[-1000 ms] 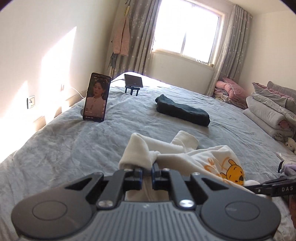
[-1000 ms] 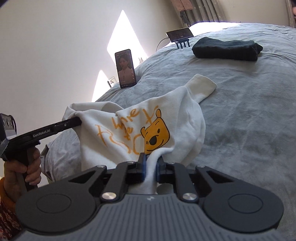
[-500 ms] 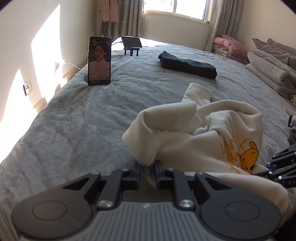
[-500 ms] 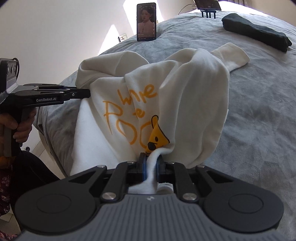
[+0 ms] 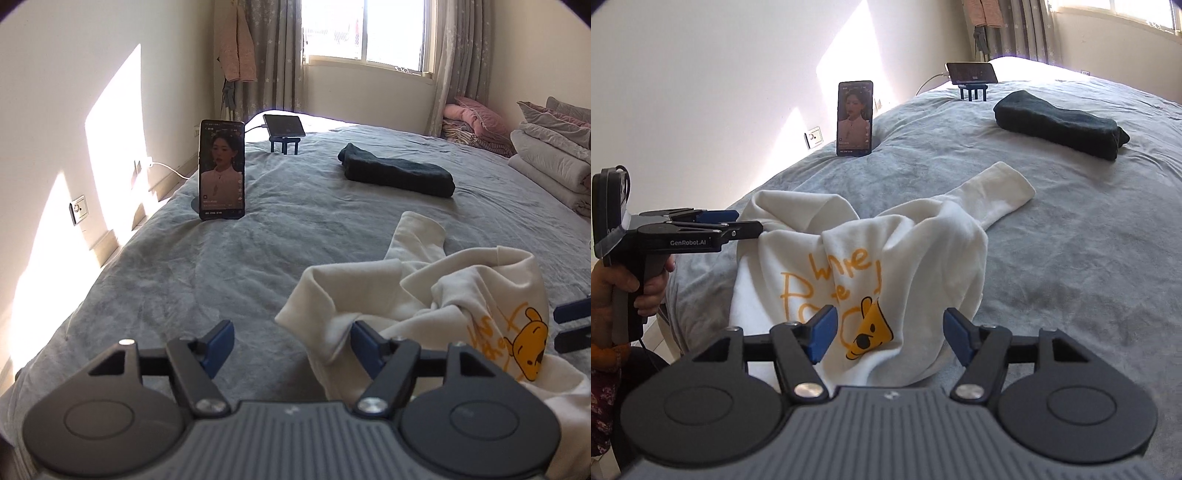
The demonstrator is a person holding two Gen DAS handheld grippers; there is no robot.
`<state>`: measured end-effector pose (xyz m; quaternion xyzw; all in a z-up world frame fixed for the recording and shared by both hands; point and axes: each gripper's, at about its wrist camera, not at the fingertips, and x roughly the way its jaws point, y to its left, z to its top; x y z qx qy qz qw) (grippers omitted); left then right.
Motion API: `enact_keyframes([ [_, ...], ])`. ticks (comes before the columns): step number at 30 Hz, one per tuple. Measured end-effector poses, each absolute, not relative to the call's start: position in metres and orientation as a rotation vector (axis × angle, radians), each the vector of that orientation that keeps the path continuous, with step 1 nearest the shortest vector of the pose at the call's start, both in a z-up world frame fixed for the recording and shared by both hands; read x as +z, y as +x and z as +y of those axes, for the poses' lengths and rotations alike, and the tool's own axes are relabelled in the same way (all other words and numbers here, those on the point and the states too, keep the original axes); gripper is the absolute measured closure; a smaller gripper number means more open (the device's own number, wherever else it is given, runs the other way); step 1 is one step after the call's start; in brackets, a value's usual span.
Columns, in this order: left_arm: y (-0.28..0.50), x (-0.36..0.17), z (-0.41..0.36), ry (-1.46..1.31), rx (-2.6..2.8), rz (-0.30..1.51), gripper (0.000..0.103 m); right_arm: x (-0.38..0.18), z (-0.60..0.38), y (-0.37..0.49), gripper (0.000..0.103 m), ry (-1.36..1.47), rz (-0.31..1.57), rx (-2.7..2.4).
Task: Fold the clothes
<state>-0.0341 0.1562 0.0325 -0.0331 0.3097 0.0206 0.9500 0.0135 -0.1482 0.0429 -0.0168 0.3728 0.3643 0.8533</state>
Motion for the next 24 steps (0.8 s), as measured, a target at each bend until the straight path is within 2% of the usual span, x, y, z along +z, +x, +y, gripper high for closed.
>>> enact_keyframes([
  [7, -0.007, 0.027, 0.160, -0.138, 0.043, 0.627, 0.032, 0.048, -0.139, 0.060, 0.036, 0.071, 0.735, 0.650],
  [11, 0.007, 0.018, 0.163, -0.175, 0.044, 0.655, 0.033, 0.036, -0.122, 0.086, 0.036, 0.002, 0.734, 0.574],
  [14, 0.016, 0.011, 0.165, -0.213, 0.029, 0.680, 0.041, 0.023, -0.113, 0.097, 0.036, -0.011, 0.763, 0.584],
  [15, 0.019, 0.009, 0.165, -0.226, 0.024, 0.689, 0.046, 0.018, -0.110, 0.098, 0.036, -0.022, 0.765, 0.589],
  [16, 0.022, 0.007, 0.166, -0.239, 0.019, 0.697, 0.057, 0.015, -0.106, 0.098, 0.037, -0.037, 0.760, 0.586],
  [19, 0.030, 0.002, 0.158, -0.233, 0.010, 0.717, 0.073, 0.005, -0.099, 0.098, 0.054, -0.059, 0.739, 0.572],
  [21, 0.033, 0.002, 0.149, -0.211, 0.021, 0.706, 0.078, -0.002, -0.097, 0.099, 0.073, -0.076, 0.738, 0.549],
  [24, 0.033, 0.006, 0.140, -0.193, 0.043, 0.660, 0.085, -0.002, -0.100, 0.095, 0.080, -0.078, 0.710, 0.517],
])
